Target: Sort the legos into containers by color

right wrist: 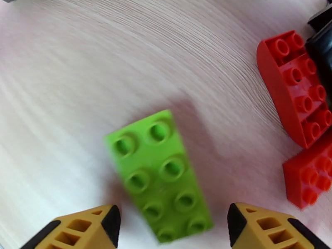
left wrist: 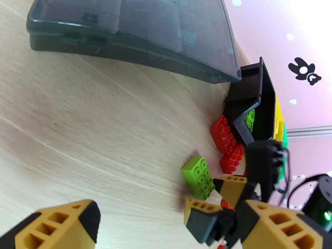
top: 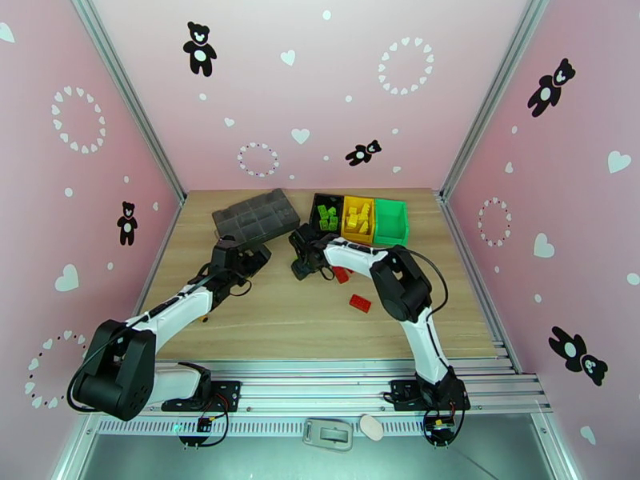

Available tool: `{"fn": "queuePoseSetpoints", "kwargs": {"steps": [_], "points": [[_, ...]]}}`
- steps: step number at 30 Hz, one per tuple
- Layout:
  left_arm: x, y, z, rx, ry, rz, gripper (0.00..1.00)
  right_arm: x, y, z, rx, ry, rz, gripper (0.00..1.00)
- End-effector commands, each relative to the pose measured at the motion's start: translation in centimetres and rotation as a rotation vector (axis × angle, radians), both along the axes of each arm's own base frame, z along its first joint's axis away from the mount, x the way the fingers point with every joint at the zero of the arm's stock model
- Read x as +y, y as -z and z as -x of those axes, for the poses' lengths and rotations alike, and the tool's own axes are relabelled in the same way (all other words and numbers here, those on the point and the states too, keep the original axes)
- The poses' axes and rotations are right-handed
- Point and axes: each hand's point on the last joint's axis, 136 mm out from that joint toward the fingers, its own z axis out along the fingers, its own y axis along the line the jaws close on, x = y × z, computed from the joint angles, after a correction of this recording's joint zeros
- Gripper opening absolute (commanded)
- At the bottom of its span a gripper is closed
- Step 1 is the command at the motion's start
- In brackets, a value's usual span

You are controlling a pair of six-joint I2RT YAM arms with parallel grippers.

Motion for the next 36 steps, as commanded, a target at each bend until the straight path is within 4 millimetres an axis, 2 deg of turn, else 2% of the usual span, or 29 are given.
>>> {"fn": "queuePoseSetpoints", "kwargs": {"steps": [1,7,12,16,23,24,27,34,36], "points": [[0.5,0.4,0.4,0.005,0.0,-0.017,0.93,0.2,0.5,-1.0,0.009,0.012,0.004,0.67],[0.0,0.7,-0.1,0.011,0.012,-0.007,0.93,0.8,-0.3,-1.4,0.003,0.006,-0.011,0.56],[-0.8,1.4,-1.0,0.03,0.035,0.02,0.93,0.7,-0.9,-1.4,0.001,0.004,-0.016,0.39],[-1.9,1.7,-2.0,0.039,0.057,0.042,0.93,0.5,-1.6,-1.4,0.0,0.014,-0.035,0.31],[-4.9,1.7,-3.7,0.04,0.111,0.057,0.92,-0.7,-5.1,-2.2,-0.037,0.068,-0.115,0.3],[-5.7,0.6,-4.6,0.015,0.118,0.072,0.92,-1.0,-5.7,-2.4,-0.045,0.08,-0.126,0.3],[-7.2,-0.3,-6.1,-0.002,0.136,0.097,0.92,-2.1,-7.2,-3.2,-0.066,0.112,-0.148,0.29],[-12.6,-3.1,-10.0,-0.05,0.222,0.15,0.9,-5.0,-9.6,-6.8,-0.109,0.229,-0.182,0.29],[-13.5,-3.5,-11.0,-0.059,0.228,0.169,0.9,-5.8,-10.0,-8.0,-0.122,0.265,-0.188,0.29]]}}
